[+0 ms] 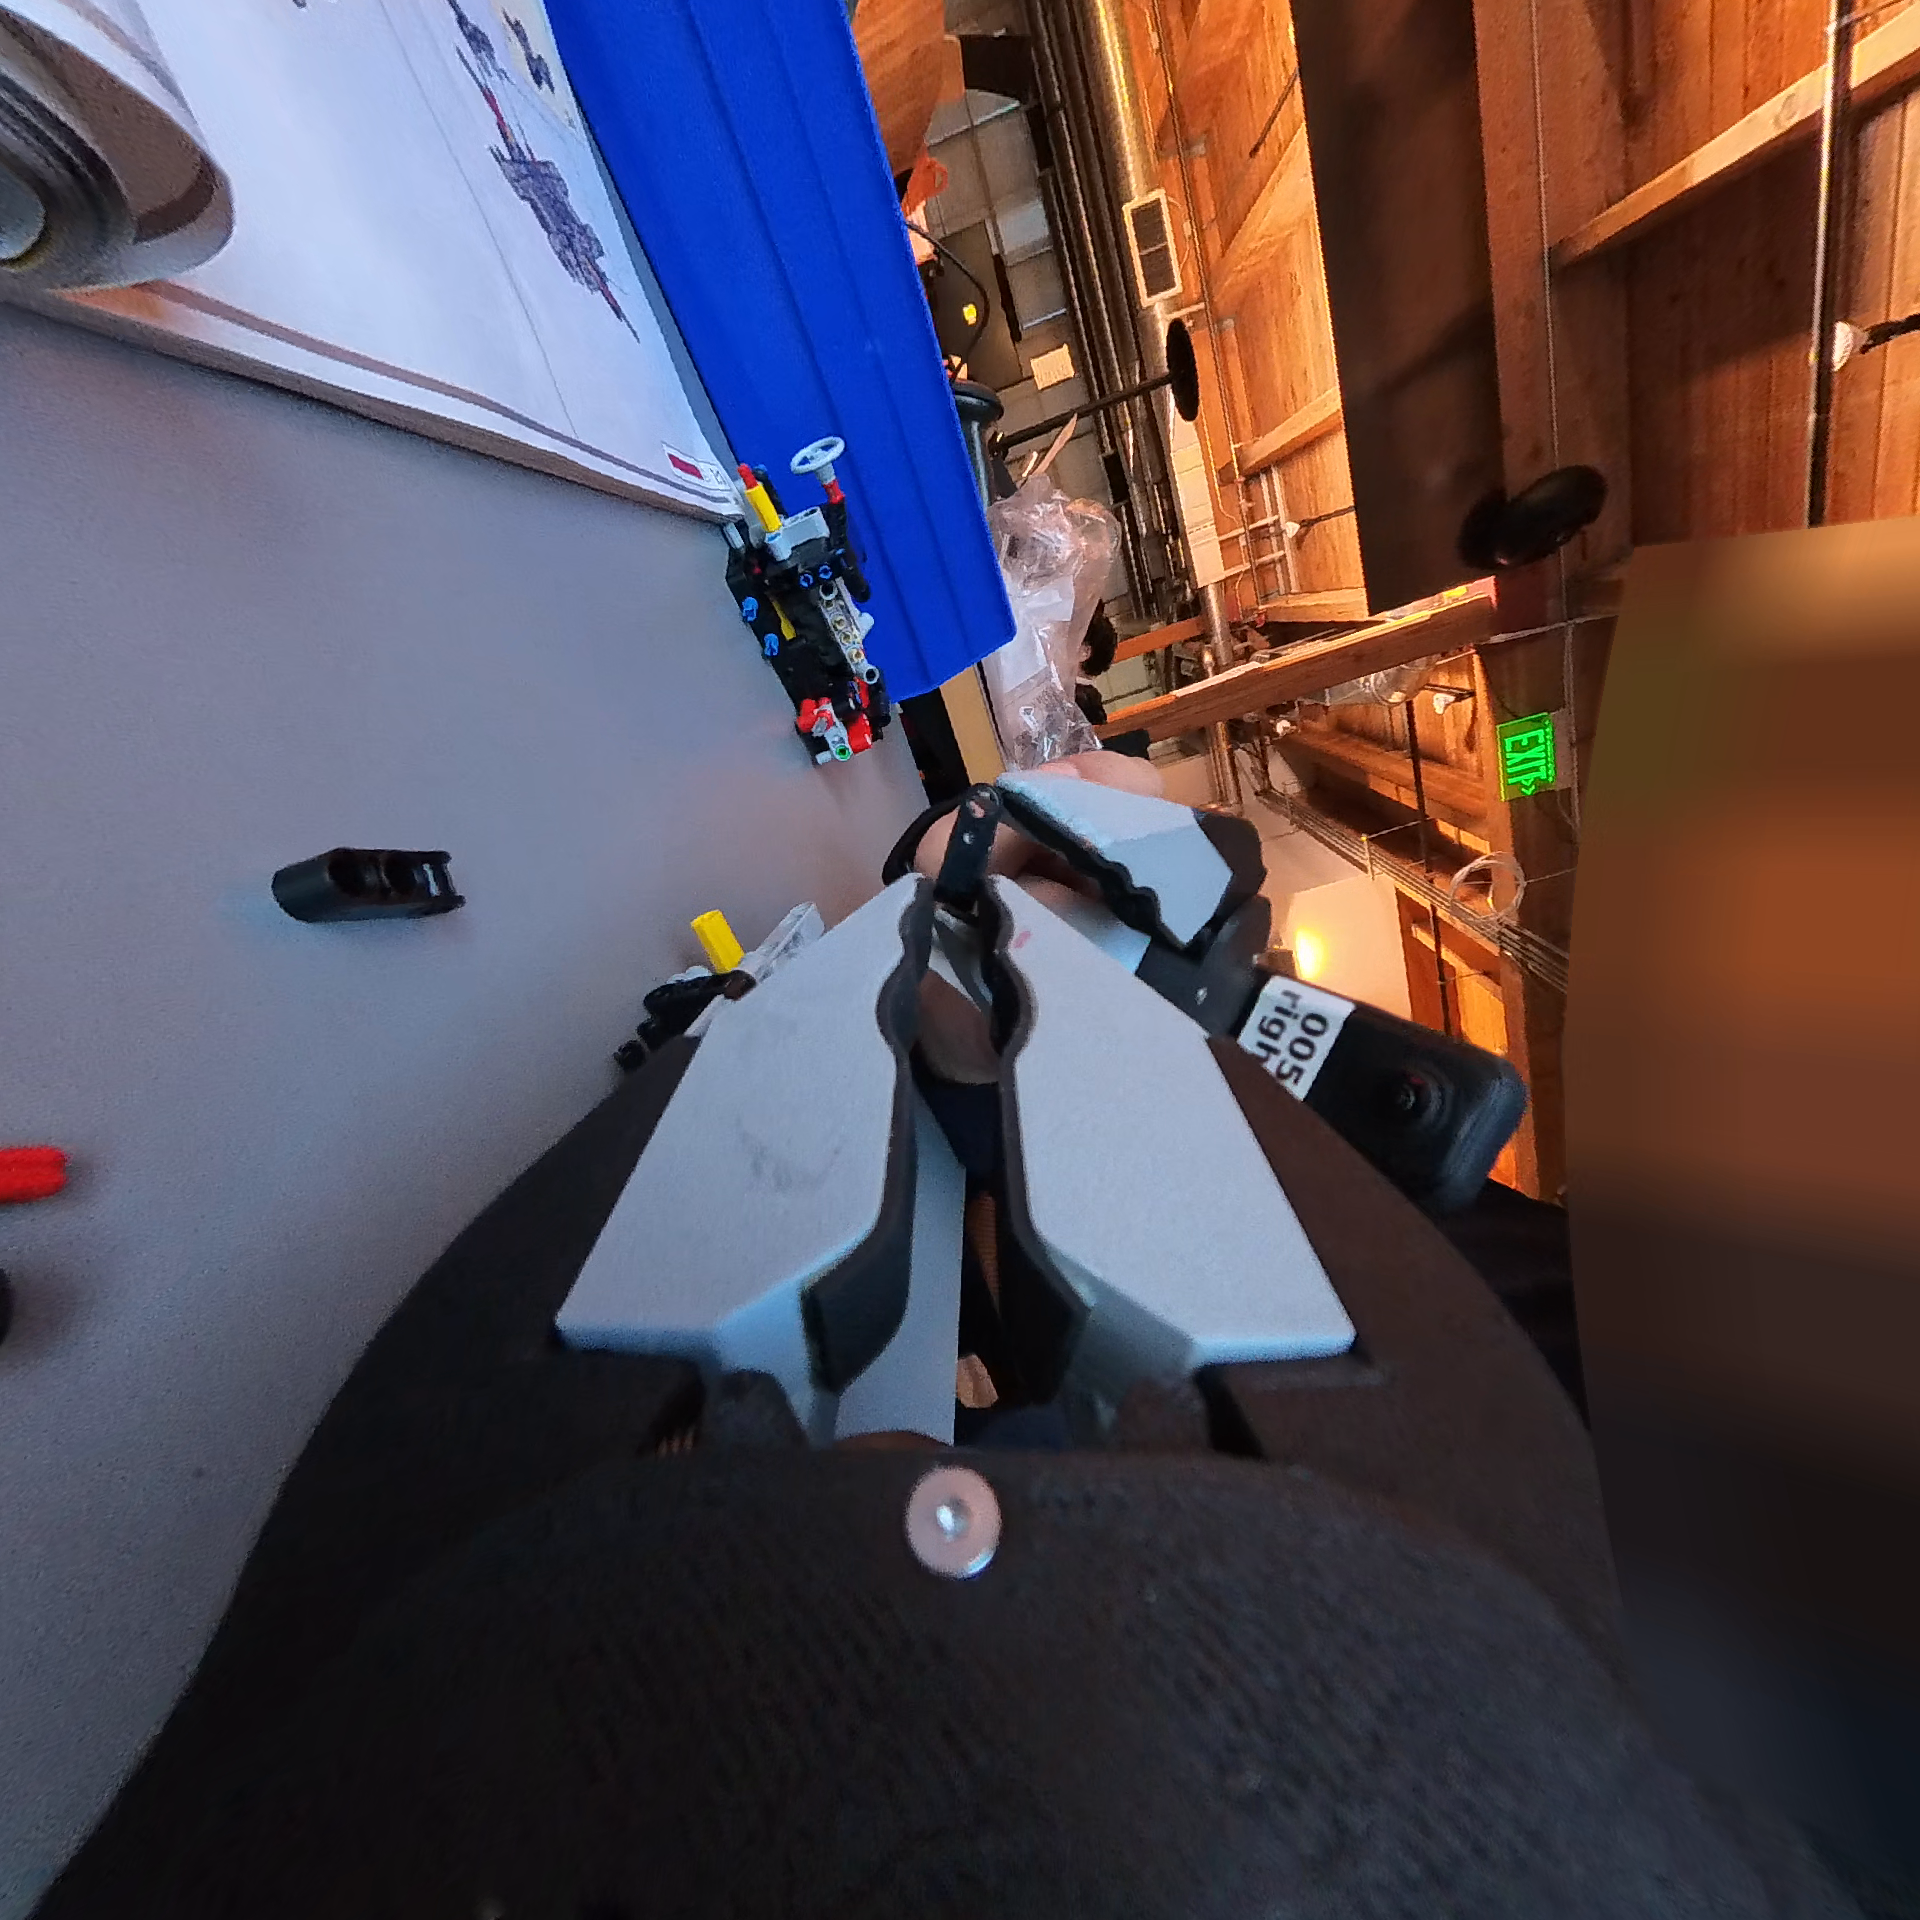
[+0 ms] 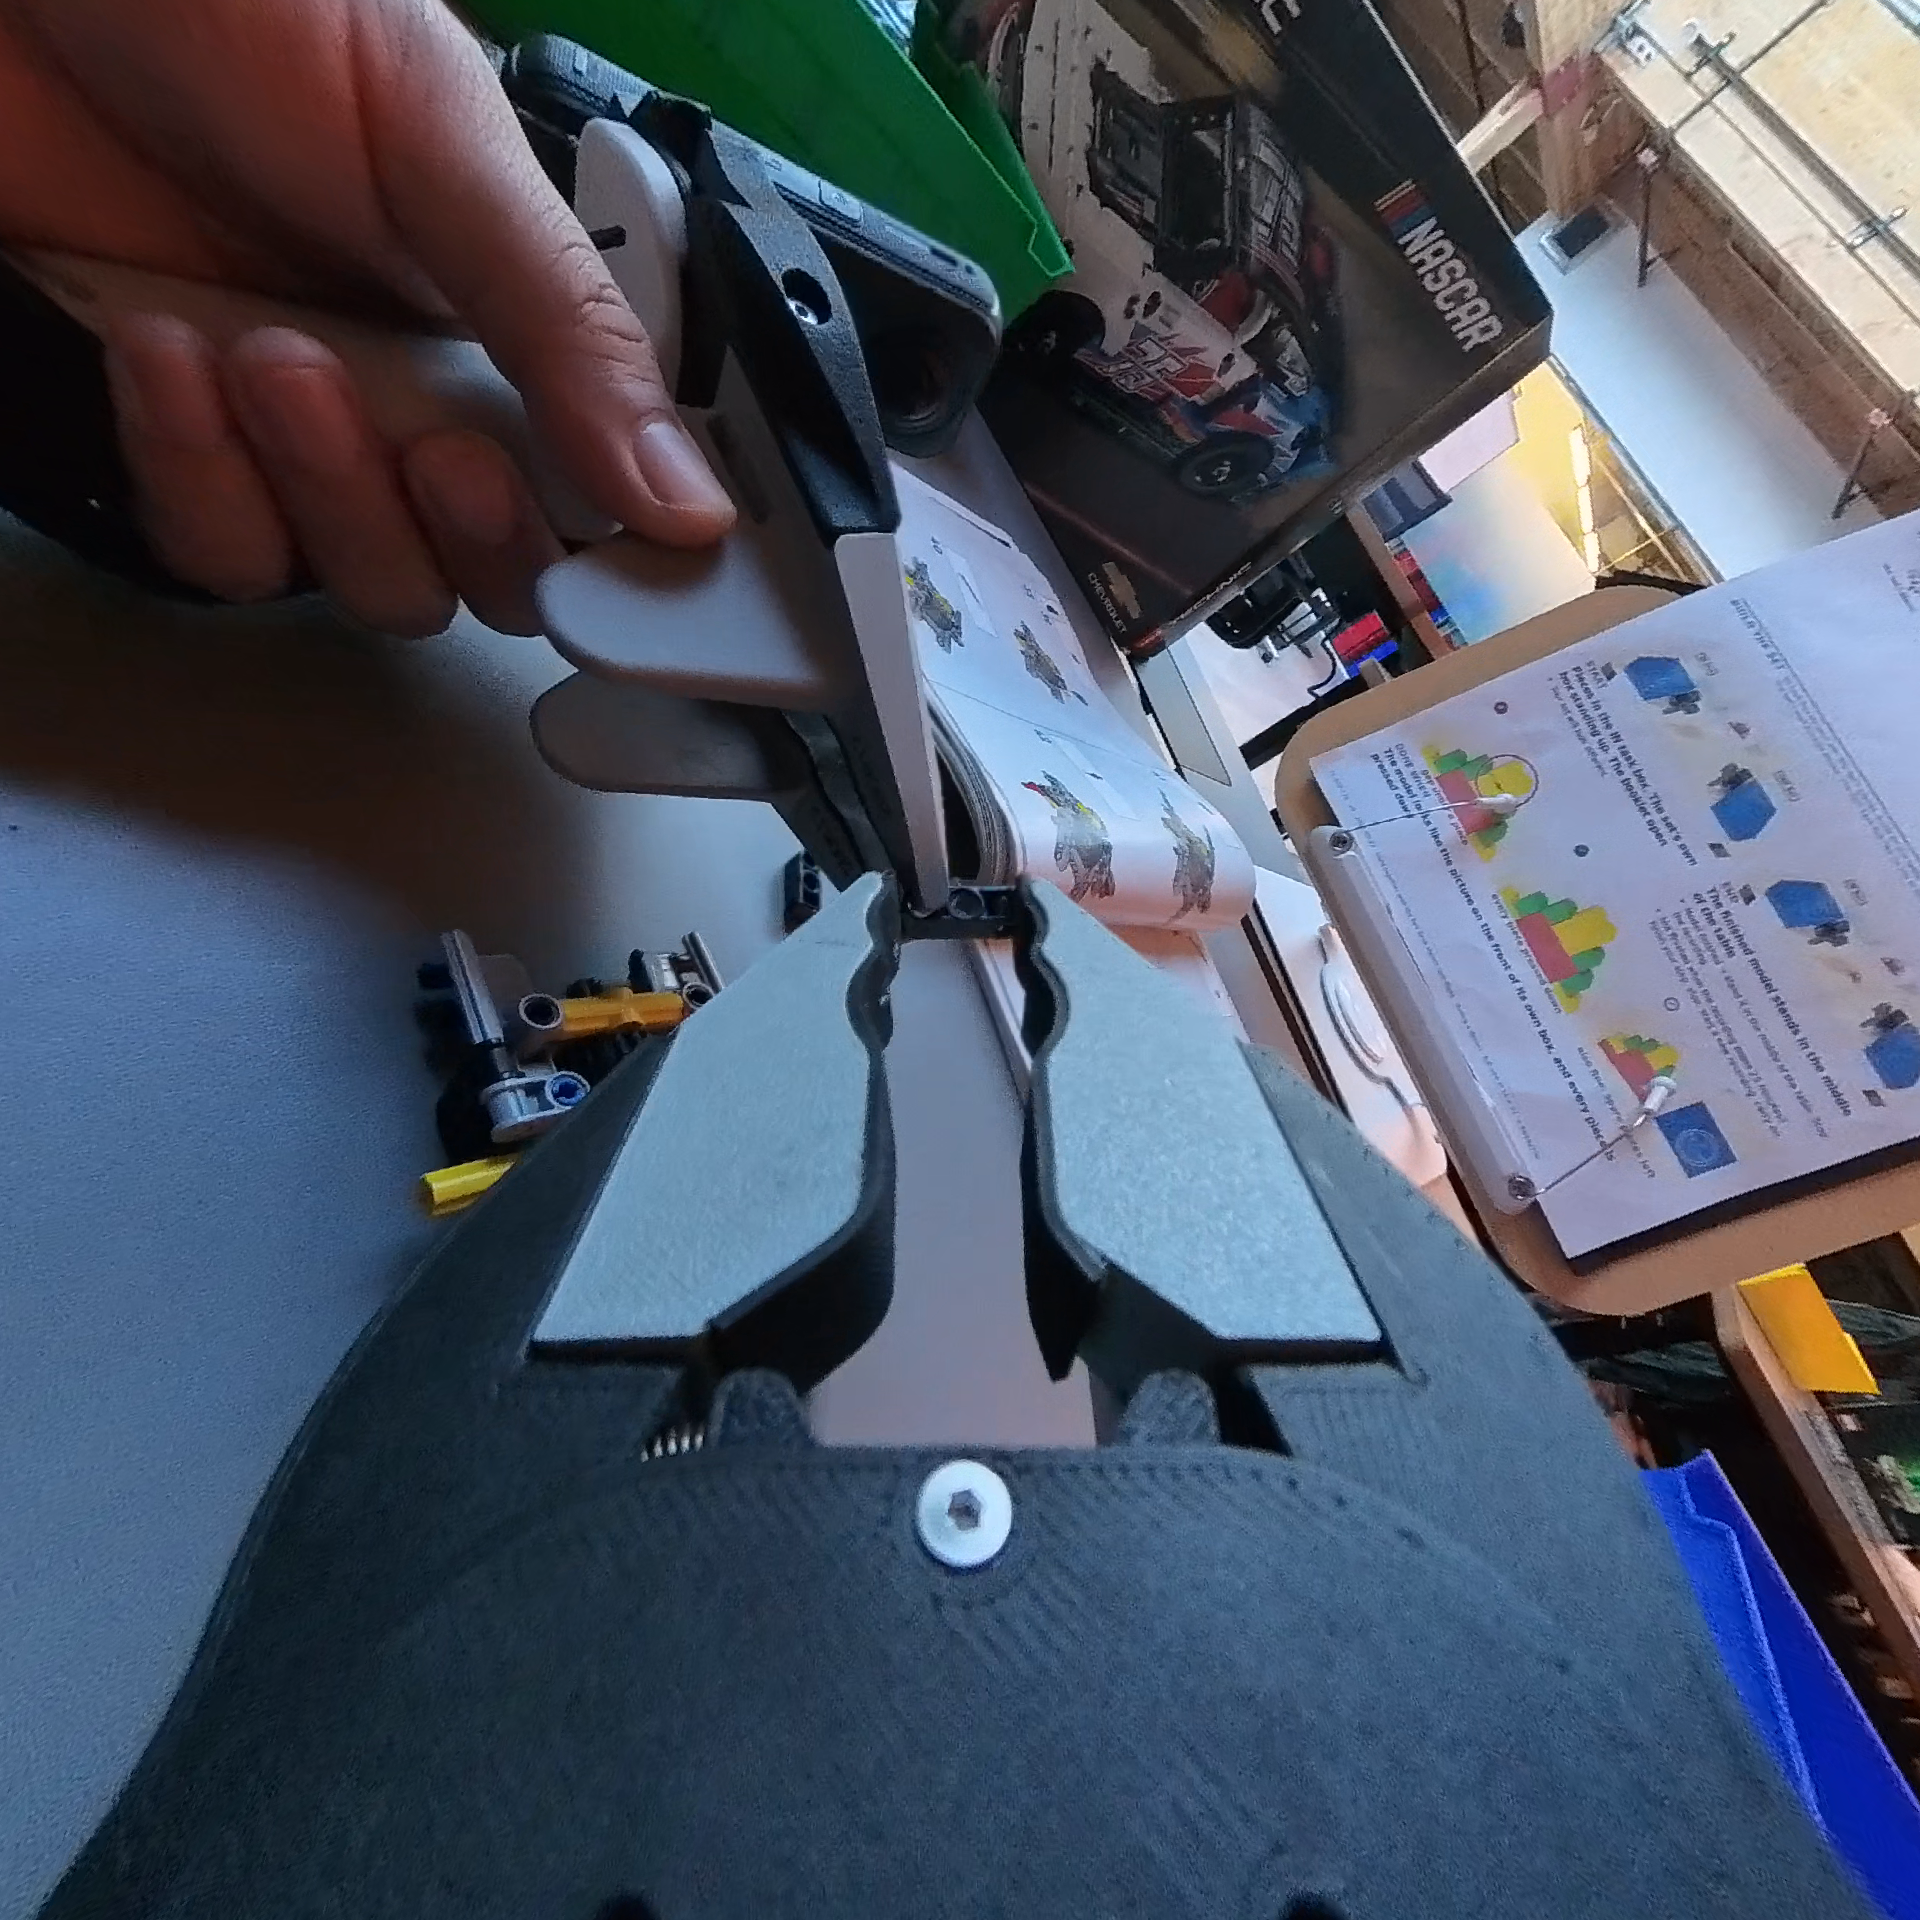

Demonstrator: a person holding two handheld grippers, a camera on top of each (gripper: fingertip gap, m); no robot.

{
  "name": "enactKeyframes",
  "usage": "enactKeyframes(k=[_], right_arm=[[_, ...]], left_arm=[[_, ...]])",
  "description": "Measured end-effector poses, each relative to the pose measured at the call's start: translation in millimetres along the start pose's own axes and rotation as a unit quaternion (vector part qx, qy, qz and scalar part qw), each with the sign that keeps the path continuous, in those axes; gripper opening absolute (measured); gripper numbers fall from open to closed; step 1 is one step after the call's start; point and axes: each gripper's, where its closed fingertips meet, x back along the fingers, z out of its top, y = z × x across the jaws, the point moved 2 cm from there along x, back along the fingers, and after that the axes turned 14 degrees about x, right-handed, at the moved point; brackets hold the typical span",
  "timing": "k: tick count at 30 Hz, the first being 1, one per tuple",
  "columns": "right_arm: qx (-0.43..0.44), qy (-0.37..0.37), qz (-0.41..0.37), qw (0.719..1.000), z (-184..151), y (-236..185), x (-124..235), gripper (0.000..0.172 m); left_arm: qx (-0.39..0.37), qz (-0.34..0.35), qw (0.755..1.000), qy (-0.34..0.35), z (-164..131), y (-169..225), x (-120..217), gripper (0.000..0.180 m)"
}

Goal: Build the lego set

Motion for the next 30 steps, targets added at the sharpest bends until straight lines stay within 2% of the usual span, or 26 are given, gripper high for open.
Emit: enactKeyframes(k=[13,23,30], right_arm=[[-0.024,0.032,0.021,0.999,0.0,-2.5,3.2,0.02],[-0.057,0.057,0.046,0.996,-2.4,-2.7,8.1,0.019],[-0.083,0.073,0.048,0.993,-1.0,1.4,12.0,0.019]], left_arm=[[-0.004,-0.009,1.0,-0.012,-4.4,-0.4,0.0,0.005],[-0.043,0.004,0.999,-0.02,-7.7,1.0,-0.5,0.005],[-0.002,-0.051,0.999,-0.01,-9.1,5.6,-2.4,0.005]])
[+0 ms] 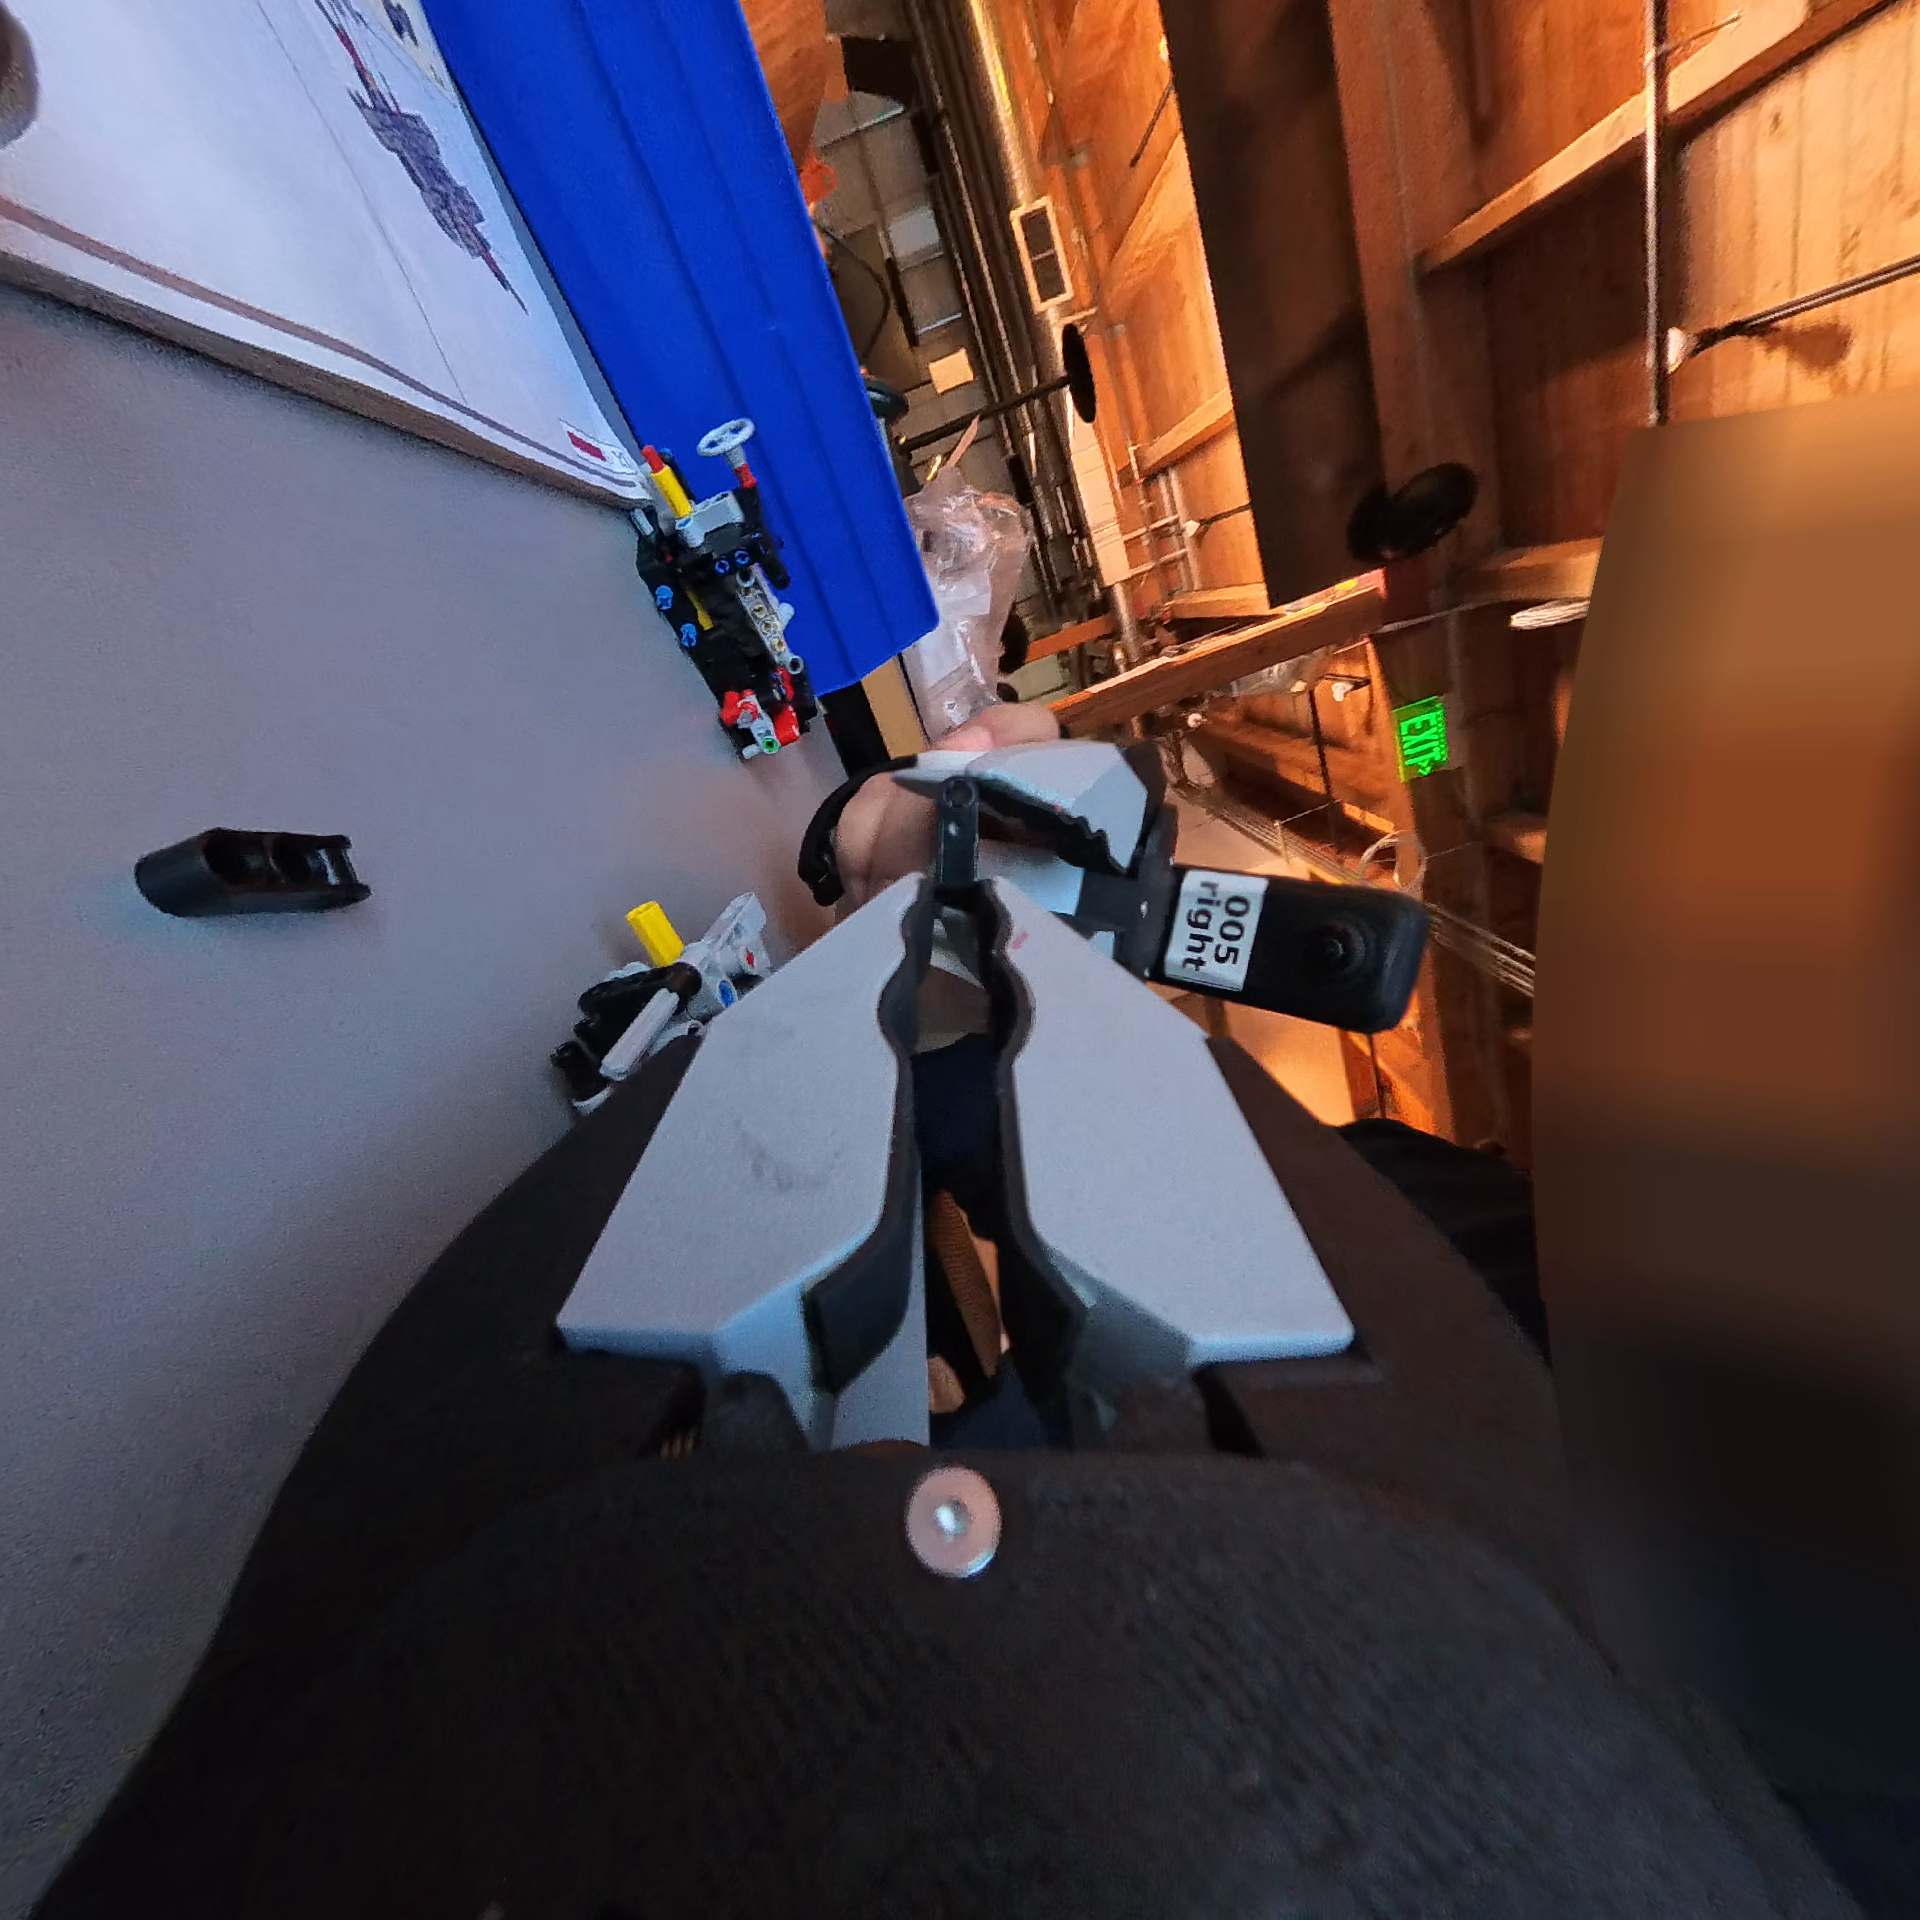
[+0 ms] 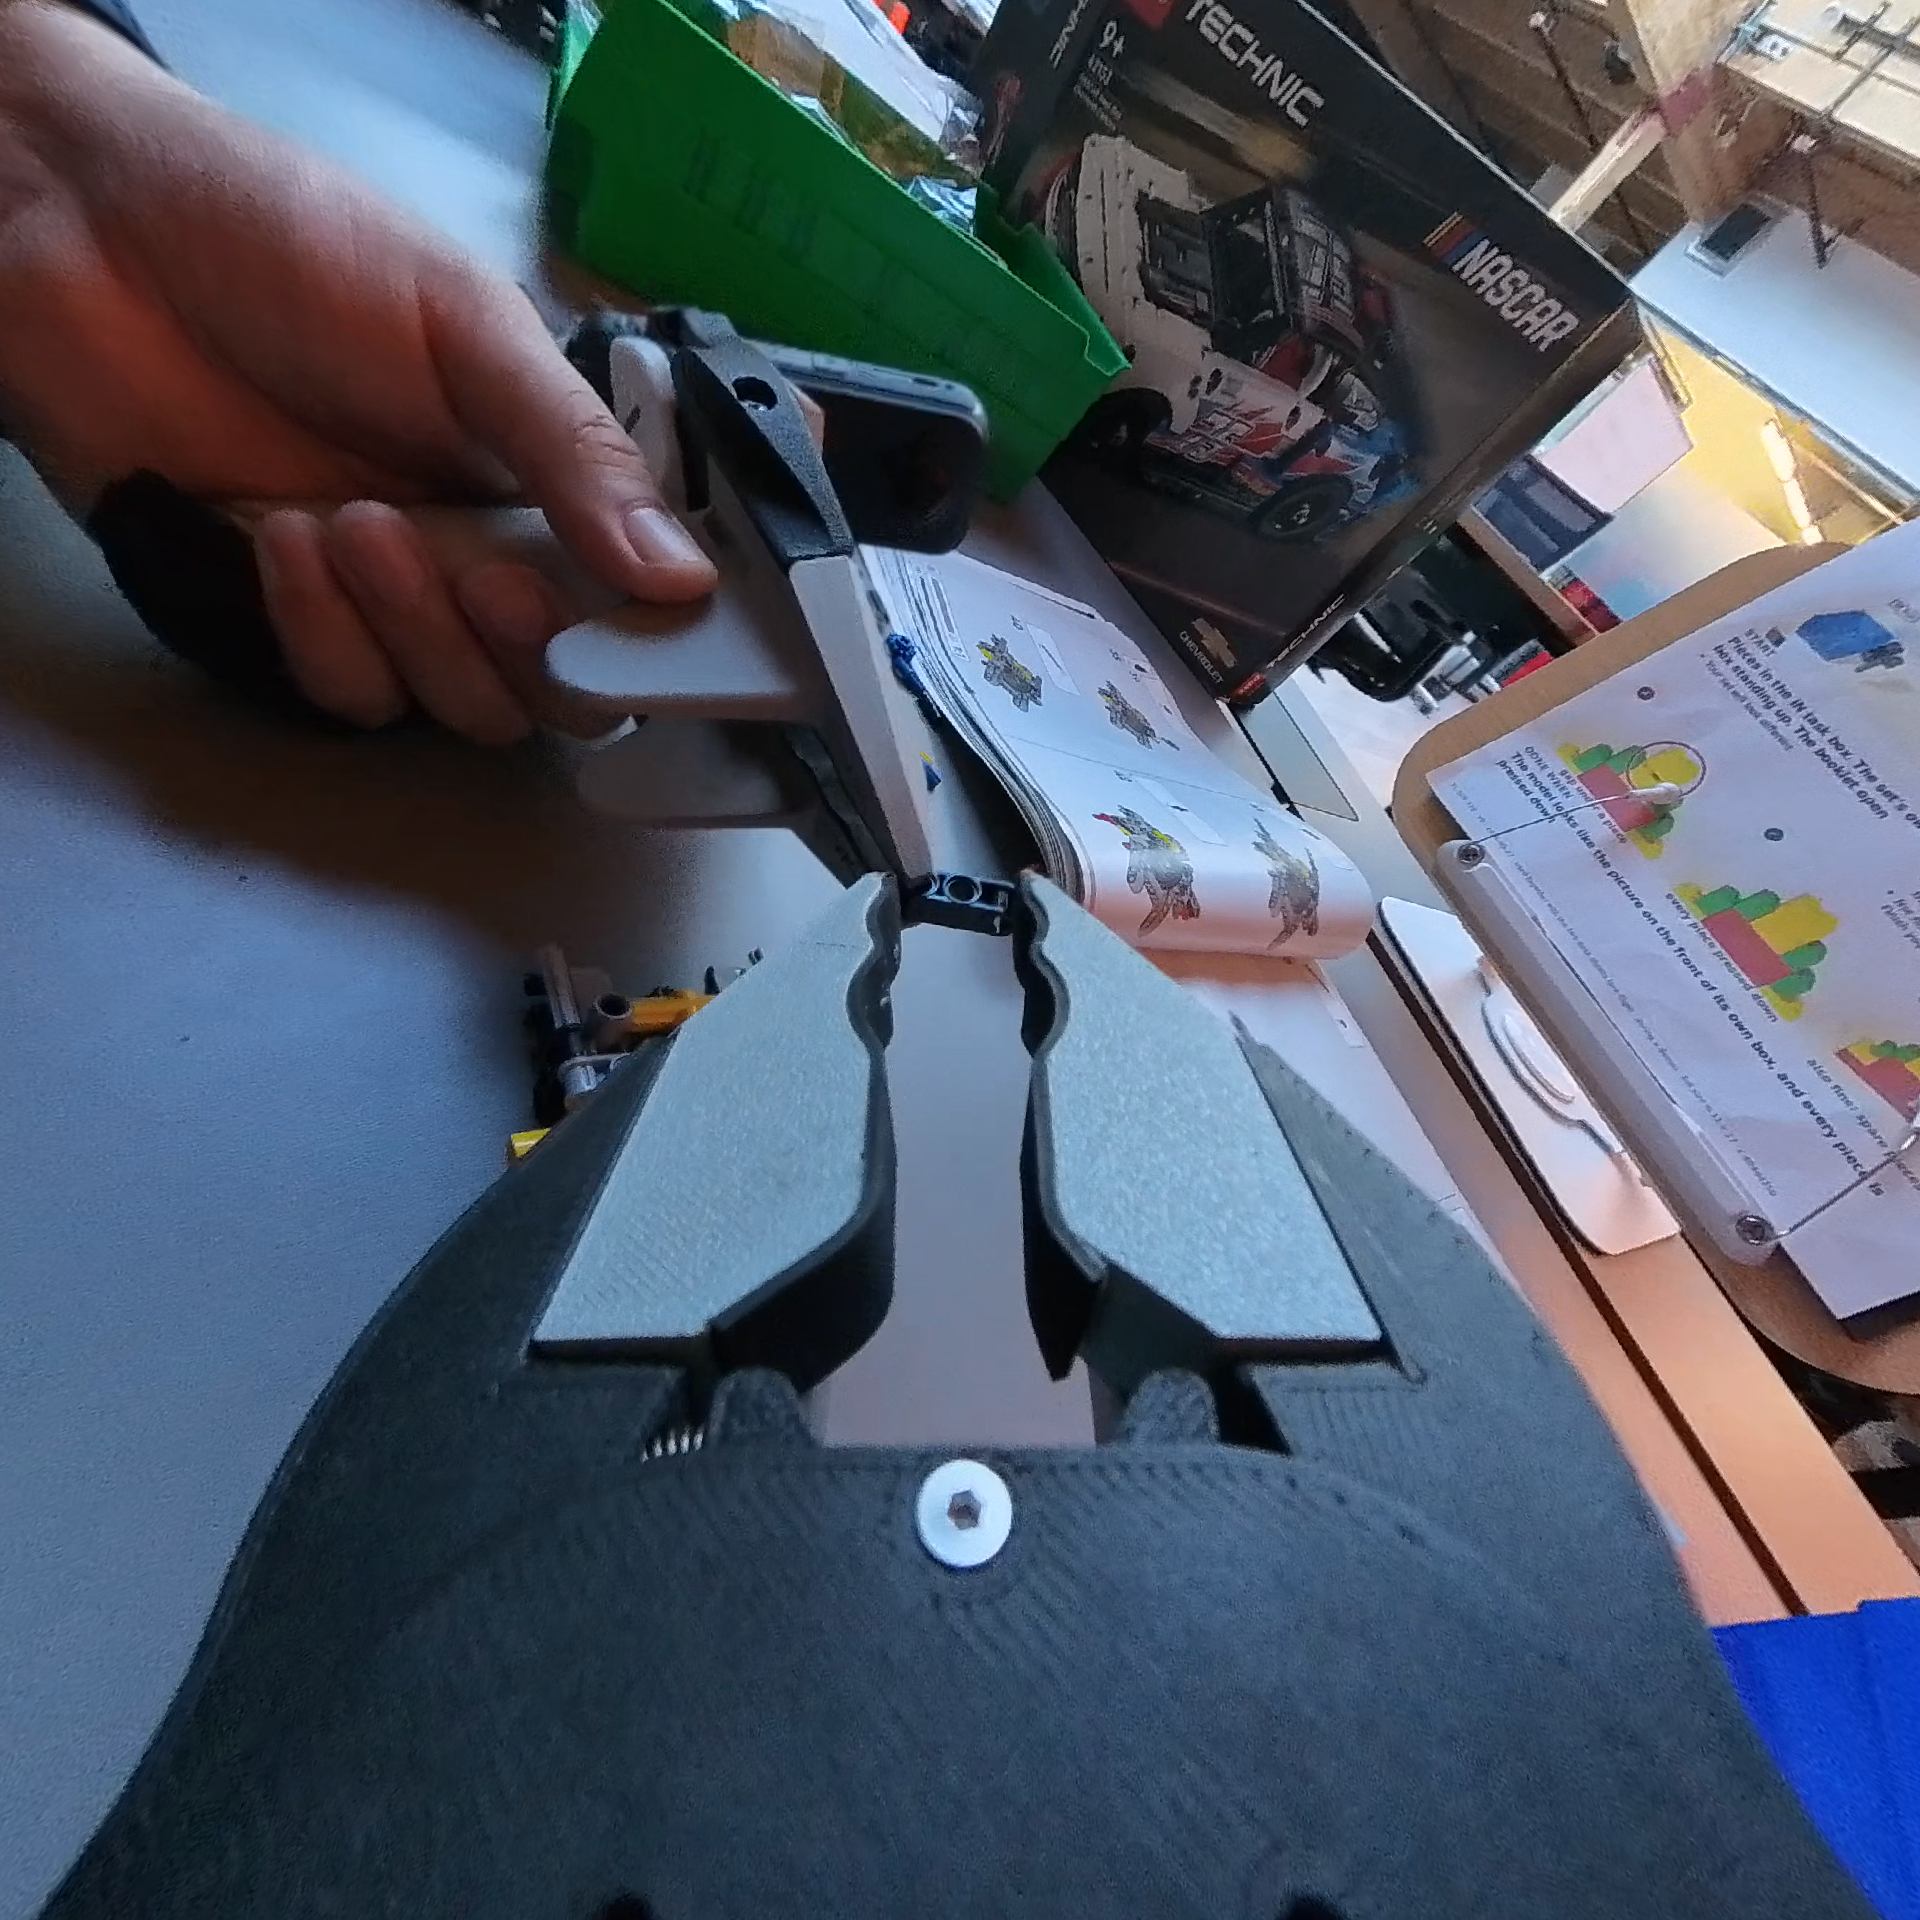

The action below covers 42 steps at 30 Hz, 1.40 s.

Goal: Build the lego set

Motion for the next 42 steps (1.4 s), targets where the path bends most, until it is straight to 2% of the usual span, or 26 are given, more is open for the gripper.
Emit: enactKeyframes(k=[3,4,5,7,12,17,22,23,25,27,30,36,42], right_arm=[[-0.017,0.011,0.004,1.0,0.8,1.0,1.7,0.019],[-0.024,0.016,0.008,1.0,1.4,1.1,3.1,0.005],[-0.03,0.02,0.004,0.999,1.5,3.2,4.3,0.005],[-0.048,0.023,0.004,0.999,-0.9,6.8,5.5,0.004],[-0.097,0.004,0.014,0.995,-15.3,9.6,0.3,0.004],[-0.107,-0.011,0.022,0.994,-22.6,9.8,1.1,0.004],[-0.112,0.003,0.037,0.993,-20.5,9.2,5.4,0.004],[-0.123,0.021,0.044,0.991,-16.1,9.3,7.6,0.004],[-0.146,0.063,0.055,0.986,-5.6,11.2,13.0,0.003],[-0.16,0.106,0.067,0.979,5.9,12.8,19.6,0.004],[-0.163,0.162,0.094,0.969,22.5,9.6,29.1,0.004],[-0.12,0.216,0.118,0.962,44.7,-1.0,41.0,0.004],[-0.054,0.22,0.108,0.968,56.1,-12.6,41.5,0.004]], left_arm=[[-0.017,-0.001,1.0,-0.008,-0.8,3.5,-0.3,0.005],[-0.024,-0.003,1.0,-0.006,0.7,6.5,0.4,0.011],[-0.027,-0.015,1.0,-0.006,2.3,12.2,1.8,0.012],[-0.04,-0.03,0.999,-0.01,5.0,21.2,5.2,0.0],[-0.085,0.046,0.995,0.003,15.1,7.8,10.0,0.0],[-0.1,0.069,0.993,0.004,20.4,3.9,15.7,0.0],[-0.186,0.133,0.973,-0.022,18.0,2.8,14.2,0.0],[-0.21,0.147,0.966,-0.032,15.6,3.3,12.5,0.003],[-0.251,0.17,0.951,-0.054,10.2,5.3,8.3,0.023],[-0.253,0.139,0.953,-0.089,-1.1,13.9,2.1,0.023],[-0.208,0.058,0.966,-0.144,-17.0,28.2,-1.7,0.025],[-0.118,-0.054,0.976,-0.174,-21.1,44.3,5.1,0.015],[-0.087,-0.075,0.969,-0.217,-35.6,43.2,1.3,0.017]])
